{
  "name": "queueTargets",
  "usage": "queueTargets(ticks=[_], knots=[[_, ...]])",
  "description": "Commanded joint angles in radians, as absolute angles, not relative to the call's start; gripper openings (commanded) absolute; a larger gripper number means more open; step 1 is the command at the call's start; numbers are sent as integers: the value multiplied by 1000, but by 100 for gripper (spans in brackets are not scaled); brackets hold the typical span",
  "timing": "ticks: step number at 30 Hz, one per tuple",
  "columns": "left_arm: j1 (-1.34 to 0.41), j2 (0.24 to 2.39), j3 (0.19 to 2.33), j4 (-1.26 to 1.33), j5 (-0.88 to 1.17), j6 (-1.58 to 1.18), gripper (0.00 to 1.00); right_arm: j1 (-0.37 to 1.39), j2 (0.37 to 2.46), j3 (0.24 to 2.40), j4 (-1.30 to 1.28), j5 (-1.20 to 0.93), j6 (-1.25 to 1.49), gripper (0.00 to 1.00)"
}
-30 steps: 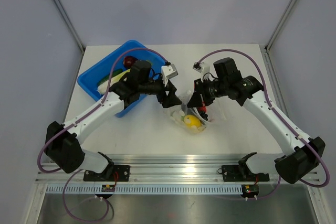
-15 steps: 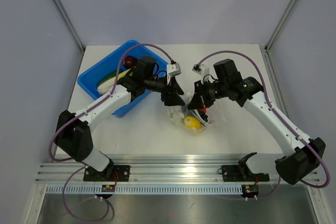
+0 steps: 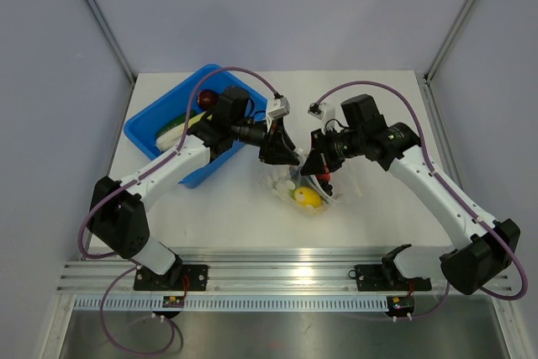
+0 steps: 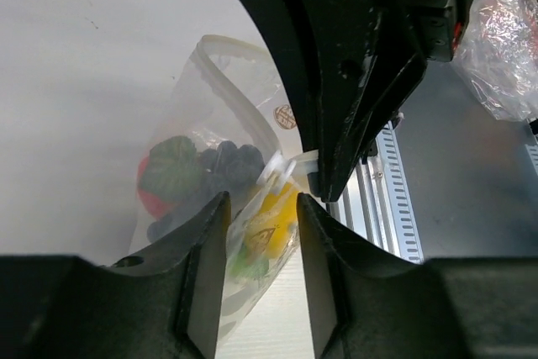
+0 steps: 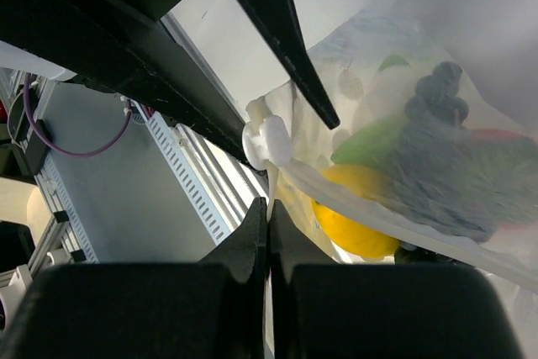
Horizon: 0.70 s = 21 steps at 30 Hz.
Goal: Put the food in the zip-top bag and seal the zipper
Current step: Zip the zipper food storage bag at the center of the board.
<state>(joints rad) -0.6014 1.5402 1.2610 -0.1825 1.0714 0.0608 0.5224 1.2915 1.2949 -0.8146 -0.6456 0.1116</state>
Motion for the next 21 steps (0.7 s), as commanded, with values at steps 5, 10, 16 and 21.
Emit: queueTargets(ticks=[5,10,16,21], knots=[[-611,1549,1301,-132,1167,44,13,520,1292,1325,-808,-621,127,0],[-611,1537,1299,-196,1131,100,0,518,1296,1365,-863,-548,130,20],[-609,1532,1331,-273,1086,115,0,522,1269,1480,-968,-447,66,46],[-609,1522,1347,-281,1103,132,0,572,1261,1560,-959,-350,6,44]])
